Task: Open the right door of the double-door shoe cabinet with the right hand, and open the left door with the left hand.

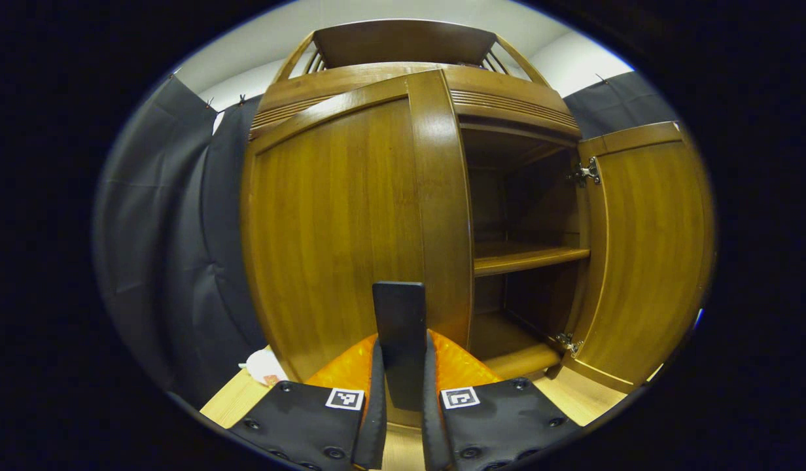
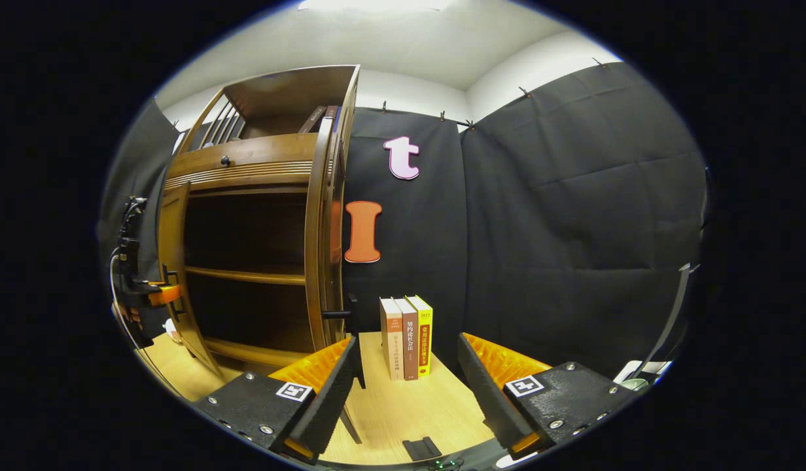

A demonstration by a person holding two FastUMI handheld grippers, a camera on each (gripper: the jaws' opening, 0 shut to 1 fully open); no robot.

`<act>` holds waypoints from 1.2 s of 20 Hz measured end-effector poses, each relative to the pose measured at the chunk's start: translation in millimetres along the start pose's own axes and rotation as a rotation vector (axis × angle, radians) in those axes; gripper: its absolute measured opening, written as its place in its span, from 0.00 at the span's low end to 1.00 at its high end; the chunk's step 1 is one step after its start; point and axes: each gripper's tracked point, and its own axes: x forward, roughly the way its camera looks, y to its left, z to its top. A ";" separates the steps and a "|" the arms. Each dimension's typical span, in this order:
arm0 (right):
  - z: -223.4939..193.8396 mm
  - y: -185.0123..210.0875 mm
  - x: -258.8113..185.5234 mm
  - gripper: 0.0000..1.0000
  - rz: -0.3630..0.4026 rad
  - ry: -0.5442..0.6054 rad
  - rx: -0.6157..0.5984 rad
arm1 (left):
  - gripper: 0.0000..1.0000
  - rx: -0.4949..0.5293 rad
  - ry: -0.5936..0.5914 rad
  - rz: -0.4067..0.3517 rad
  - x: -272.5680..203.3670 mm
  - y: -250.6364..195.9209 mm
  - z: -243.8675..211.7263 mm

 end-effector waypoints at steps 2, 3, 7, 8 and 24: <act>1.1 0.4 1.3 0.92 -0.013 -0.003 -0.004 | 0.28 -0.001 0.009 0.011 -23.1 14.5 -2.4; 0.8 -2.5 2.0 0.92 -0.028 -0.002 -0.006 | 0.28 -0.007 0.011 0.020 -35.1 22.8 -2.8; 4.9 7.0 0.5 0.92 -0.041 -0.003 0.024 | 0.29 0.013 -0.002 0.088 -72.3 63.5 -4.3; 4.3 9.1 1.2 0.92 -0.042 -0.002 0.025 | 0.29 0.024 -0.011 0.114 -81.7 75.3 -4.0; 4.7 50.6 -3.4 0.99 -0.055 0.023 0.013 | 0.08 -0.021 -0.091 0.029 -115.1 215.4 -2.2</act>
